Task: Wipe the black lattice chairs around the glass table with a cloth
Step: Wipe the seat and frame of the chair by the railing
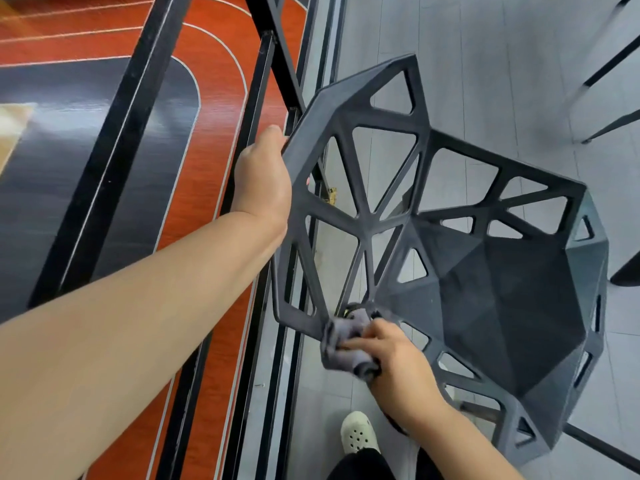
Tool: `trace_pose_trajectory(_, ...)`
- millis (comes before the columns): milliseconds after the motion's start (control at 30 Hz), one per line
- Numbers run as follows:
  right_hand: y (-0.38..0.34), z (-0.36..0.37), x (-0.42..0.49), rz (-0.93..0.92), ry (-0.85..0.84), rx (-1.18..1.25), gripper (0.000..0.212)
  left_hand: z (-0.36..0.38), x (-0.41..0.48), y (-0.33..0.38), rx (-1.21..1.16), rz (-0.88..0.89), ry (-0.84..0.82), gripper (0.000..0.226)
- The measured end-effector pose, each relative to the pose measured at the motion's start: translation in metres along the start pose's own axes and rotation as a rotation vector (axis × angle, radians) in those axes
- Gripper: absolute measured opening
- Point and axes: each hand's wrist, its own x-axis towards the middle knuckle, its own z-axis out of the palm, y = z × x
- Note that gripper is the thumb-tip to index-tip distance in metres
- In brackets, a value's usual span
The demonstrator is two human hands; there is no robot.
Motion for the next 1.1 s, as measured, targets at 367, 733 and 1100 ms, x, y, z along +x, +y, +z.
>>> trace_pose_trajectory(367, -0.087, -0.037, 0.067, 0.027, 0.030, 0.658, 0.048, 0.001, 0.000, 0.002, 0.043, 0.047, 0.064, 0.026)
trace_pose_trajectory(733, -0.058, 0.031, -0.010, 0.280, 0.252, 0.236, 0.043, 0.003, -0.005, 0.004, 0.042, 0.056, 0.041, 0.035)
trace_pose_trajectory(1100, -0.077, -0.025, -0.040, 0.092, 0.505, -0.034, 0.032, 0.008, -0.008, 0.005, 0.075, 0.091, 0.088, 0.028)
